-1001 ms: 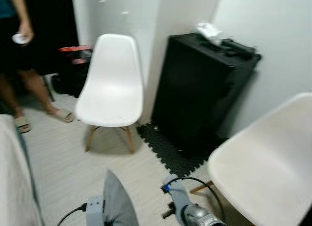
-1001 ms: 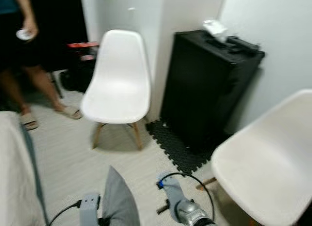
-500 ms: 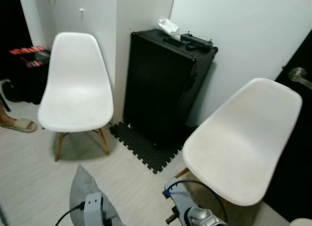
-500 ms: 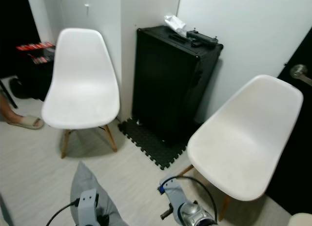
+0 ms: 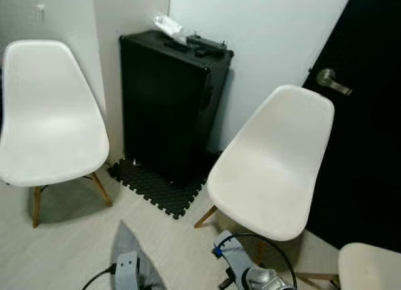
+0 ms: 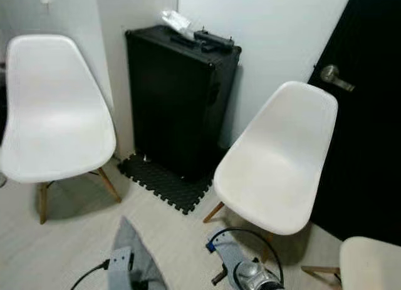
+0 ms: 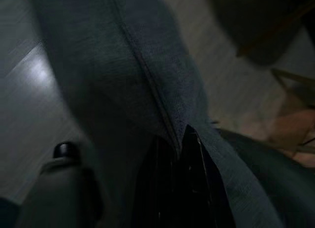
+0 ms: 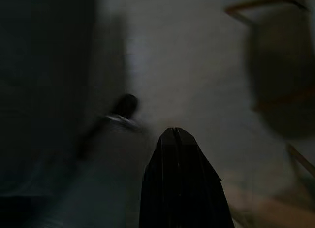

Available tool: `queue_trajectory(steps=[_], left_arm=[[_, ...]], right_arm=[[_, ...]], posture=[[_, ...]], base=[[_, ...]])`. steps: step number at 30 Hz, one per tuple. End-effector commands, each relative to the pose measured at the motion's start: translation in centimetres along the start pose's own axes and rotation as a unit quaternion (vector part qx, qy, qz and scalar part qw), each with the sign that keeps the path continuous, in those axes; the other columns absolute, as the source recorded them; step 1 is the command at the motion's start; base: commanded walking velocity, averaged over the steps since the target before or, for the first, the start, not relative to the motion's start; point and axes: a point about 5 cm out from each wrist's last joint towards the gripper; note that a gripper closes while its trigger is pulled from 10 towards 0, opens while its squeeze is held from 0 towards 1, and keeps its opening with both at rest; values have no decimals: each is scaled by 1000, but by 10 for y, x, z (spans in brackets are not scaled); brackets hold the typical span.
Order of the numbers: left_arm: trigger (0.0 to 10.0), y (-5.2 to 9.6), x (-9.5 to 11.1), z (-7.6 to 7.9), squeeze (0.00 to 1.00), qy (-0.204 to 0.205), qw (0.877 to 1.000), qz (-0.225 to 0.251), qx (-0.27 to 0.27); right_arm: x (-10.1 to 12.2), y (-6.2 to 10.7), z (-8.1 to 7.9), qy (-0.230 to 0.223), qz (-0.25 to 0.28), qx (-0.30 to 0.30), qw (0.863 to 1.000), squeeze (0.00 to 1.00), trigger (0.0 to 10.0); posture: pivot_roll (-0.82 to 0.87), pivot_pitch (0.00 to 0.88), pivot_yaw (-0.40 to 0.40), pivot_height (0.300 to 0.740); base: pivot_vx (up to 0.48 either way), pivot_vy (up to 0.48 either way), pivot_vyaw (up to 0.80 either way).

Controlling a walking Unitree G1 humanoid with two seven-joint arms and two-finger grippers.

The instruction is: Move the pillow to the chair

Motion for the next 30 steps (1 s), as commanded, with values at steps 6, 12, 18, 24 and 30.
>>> queue_trajectory(steps=[6, 12, 18, 24, 30], left_arm=[[10000, -1, 2, 3, 0, -8, 1000, 5, -4], [10000, -1, 5, 0, 0, -4, 1000, 10, -1], [10000, 0, 7, -1, 0, 4, 1000, 15, -5], [10000, 0, 8, -2, 0, 9, 1000, 20, -4], [10000, 0, 9, -2, 0, 8, 1000, 20, -4]], right_arm=[[-6, 1, -2, 24, -7, 26, 999, 0, 10000], [-4, 1, 0, 46, -12, 16, 999, 0, 10000], [-3, 0, -3, 43, -13, 18, 999, 0, 10000], [-3, -1, -7, 52, -19, 24, 998, 0, 10000], [-2, -1, -8, 53, -16, 25, 998, 0, 10000]], posture=[[85, 0, -155, 716], [92, 0, -153, 716], [91, 0, -153, 716], [95, 0, -154, 716], [100, 0, -159, 716]], base=[[0, 0, 0], [0, 0, 527], [0, 0, 579], [0, 0, 0], [41, 0, 0]])
Point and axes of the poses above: a point about 5 cm out from each wrist's last joint towards the gripper, its own y axis pointing back from the gripper into the wrist, its own x axis along the axis of the wrist's last joint, z = x × y, and after that the axes turned 5 degrees about y, right-handed
